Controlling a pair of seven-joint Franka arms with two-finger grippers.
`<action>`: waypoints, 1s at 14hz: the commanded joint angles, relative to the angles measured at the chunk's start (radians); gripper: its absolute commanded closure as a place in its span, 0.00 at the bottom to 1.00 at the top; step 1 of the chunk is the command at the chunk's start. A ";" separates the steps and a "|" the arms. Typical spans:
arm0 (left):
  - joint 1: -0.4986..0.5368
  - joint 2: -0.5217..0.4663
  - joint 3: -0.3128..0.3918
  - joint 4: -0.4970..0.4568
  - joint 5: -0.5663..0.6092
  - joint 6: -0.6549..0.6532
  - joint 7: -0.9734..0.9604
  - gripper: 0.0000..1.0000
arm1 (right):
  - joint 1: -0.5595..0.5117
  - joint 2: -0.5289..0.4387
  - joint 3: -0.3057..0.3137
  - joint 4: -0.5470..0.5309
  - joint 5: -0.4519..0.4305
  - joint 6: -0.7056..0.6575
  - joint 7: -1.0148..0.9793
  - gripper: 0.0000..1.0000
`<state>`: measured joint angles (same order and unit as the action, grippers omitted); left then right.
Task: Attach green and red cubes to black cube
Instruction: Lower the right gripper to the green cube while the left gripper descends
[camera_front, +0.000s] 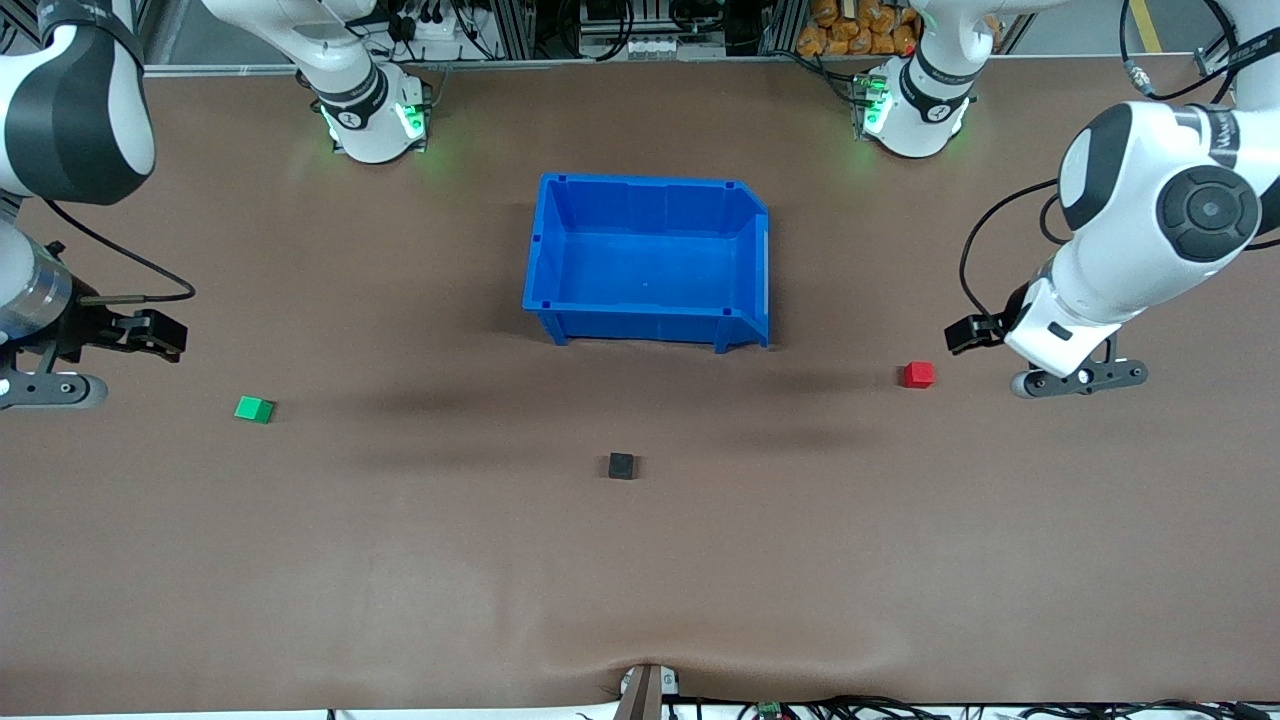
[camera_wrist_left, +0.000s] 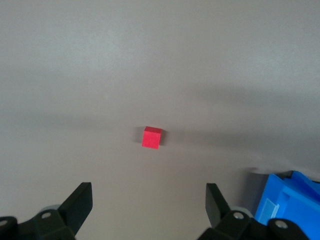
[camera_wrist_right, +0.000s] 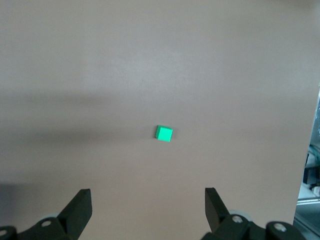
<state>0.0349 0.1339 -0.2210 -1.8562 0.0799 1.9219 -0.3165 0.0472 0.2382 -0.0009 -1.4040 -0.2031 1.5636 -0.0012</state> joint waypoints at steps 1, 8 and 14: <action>0.008 -0.030 -0.008 -0.061 0.017 0.060 -0.015 0.00 | -0.015 0.013 0.002 0.002 0.060 -0.040 0.004 0.00; 0.011 -0.020 -0.008 -0.191 0.043 0.245 -0.015 0.00 | -0.113 0.202 -0.001 0.007 0.149 0.036 0.001 0.00; 0.019 0.081 -0.008 -0.228 0.043 0.419 -0.015 0.00 | -0.187 0.426 0.001 0.004 0.156 0.127 0.006 0.00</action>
<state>0.0451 0.1653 -0.2206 -2.0858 0.1000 2.2783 -0.3165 -0.1012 0.5982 -0.0132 -1.4255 -0.0643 1.6726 -0.0023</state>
